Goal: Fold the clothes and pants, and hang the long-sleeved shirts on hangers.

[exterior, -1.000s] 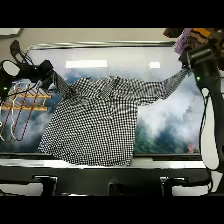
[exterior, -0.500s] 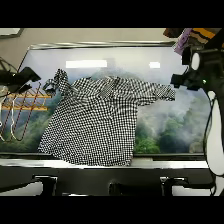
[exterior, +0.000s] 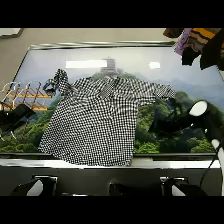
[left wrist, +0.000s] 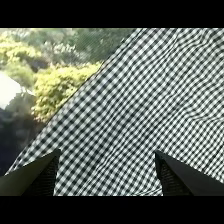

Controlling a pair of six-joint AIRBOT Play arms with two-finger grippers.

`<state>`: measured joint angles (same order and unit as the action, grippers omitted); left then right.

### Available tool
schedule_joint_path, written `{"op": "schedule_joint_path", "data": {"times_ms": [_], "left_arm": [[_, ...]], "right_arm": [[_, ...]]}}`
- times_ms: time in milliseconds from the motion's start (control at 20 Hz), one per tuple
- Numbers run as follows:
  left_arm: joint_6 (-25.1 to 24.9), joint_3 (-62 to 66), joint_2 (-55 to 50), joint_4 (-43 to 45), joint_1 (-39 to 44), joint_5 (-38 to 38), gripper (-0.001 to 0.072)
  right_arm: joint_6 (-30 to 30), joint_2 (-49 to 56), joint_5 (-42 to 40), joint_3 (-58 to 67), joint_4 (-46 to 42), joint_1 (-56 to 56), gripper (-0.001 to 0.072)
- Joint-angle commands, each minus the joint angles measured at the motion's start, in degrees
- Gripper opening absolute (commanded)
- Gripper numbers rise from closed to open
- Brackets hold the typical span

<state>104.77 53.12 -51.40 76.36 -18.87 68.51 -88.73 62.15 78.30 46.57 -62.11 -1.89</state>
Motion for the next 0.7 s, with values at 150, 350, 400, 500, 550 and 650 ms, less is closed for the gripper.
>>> {"op": "schedule_joint_path", "data": {"times_ms": [150,350,400,500,550,650], "left_arm": [[0.00,-4.33,3.50,0.37,-0.33,0.07,0.0705],[0.00,-4.28,3.50,0.37,-0.35,0.11,0.0701],[0.02,-4.26,3.50,0.33,-0.33,0.42,0.0701],[0.26,-4.28,3.41,0.33,-0.44,2.27,0.0703],[0.24,-4.28,3.30,0.31,-0.76,3.80,0.0705],[0.15,-4.28,3.28,0.33,-1.95,6.58,0.0706]], "right_arm": [[-0.66,-3.74,-14.05,-19.71,15.63,16.37,0.0615],[-5.60,-3.06,-22.69,-21.59,16.68,24.41,0.0599],[-6.43,-2.27,-24.26,-21.59,16.68,25.33,0.0561],[-6.80,-0.52,-26.88,-21.53,16.50,25.64,0.0210],[-6.88,-0.70,-27.21,-21.29,15.06,25.00,0.0049],[-11.50,-2.32,-23.12,-18.99,7.61,21.03,0.0038]]}}
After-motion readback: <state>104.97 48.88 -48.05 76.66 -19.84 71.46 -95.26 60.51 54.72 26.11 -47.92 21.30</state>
